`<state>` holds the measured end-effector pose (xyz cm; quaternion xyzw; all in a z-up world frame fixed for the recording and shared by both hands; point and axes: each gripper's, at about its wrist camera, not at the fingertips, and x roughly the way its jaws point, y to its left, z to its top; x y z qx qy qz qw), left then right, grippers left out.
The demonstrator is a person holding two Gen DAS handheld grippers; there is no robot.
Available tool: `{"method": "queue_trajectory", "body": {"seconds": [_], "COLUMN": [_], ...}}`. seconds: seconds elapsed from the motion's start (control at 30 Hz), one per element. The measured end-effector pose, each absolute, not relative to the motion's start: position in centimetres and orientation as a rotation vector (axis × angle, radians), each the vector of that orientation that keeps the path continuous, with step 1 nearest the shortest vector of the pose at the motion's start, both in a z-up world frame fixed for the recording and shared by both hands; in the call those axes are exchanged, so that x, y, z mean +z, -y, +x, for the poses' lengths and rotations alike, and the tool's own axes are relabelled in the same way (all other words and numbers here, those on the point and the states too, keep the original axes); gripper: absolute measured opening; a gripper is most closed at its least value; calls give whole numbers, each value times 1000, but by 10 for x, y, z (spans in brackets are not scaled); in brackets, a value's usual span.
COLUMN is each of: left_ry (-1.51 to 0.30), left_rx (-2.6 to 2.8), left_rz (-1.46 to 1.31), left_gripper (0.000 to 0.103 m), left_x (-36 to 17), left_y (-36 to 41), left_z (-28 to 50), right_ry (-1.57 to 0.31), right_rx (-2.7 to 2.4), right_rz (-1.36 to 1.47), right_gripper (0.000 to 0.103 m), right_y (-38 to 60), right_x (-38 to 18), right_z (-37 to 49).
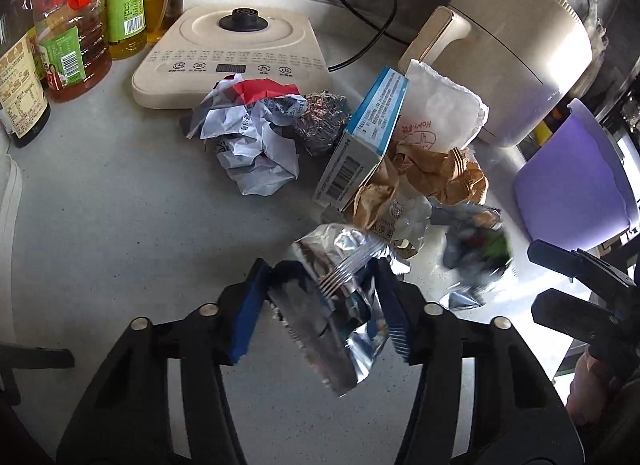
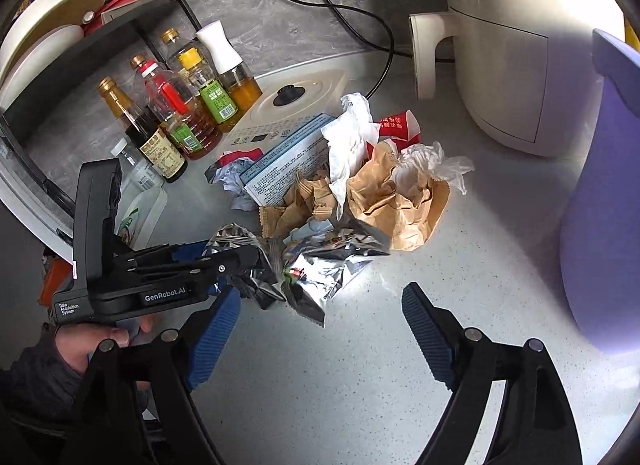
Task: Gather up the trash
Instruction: 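Grasp the crumpled silver foil wrappers with the left gripper, then carry the foil wrappers over the lavender bucket and open the left gripper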
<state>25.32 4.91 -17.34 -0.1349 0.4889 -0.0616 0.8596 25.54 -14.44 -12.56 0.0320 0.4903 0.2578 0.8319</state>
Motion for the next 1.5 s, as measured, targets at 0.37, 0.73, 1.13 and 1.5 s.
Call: {"method": "queue_trajectory", "body": {"seconds": [0.37,0.73,1.13,1.5], "left_ry": [-948,-926,-876,-741], "left_rx": [-152,-100,-103,-172], "left_rz": [-311,-293,-312,-296], "left_gripper": [9,9,10,10], "left_x": [-147,-141,-123,-62], "left_y": [-71,-80,-80,-69], "left_z": [234,206,187,208], "right_ry": [-1141,-1112,-1026,-822], "right_rx": [510,469,569,573], "right_rz": [79,122,62,59], "right_gripper": [81,71,12,12], "right_y": [124,141,139,156], "right_x": [-148,-136,-110,-29], "right_z": [292,281,239,217]}}
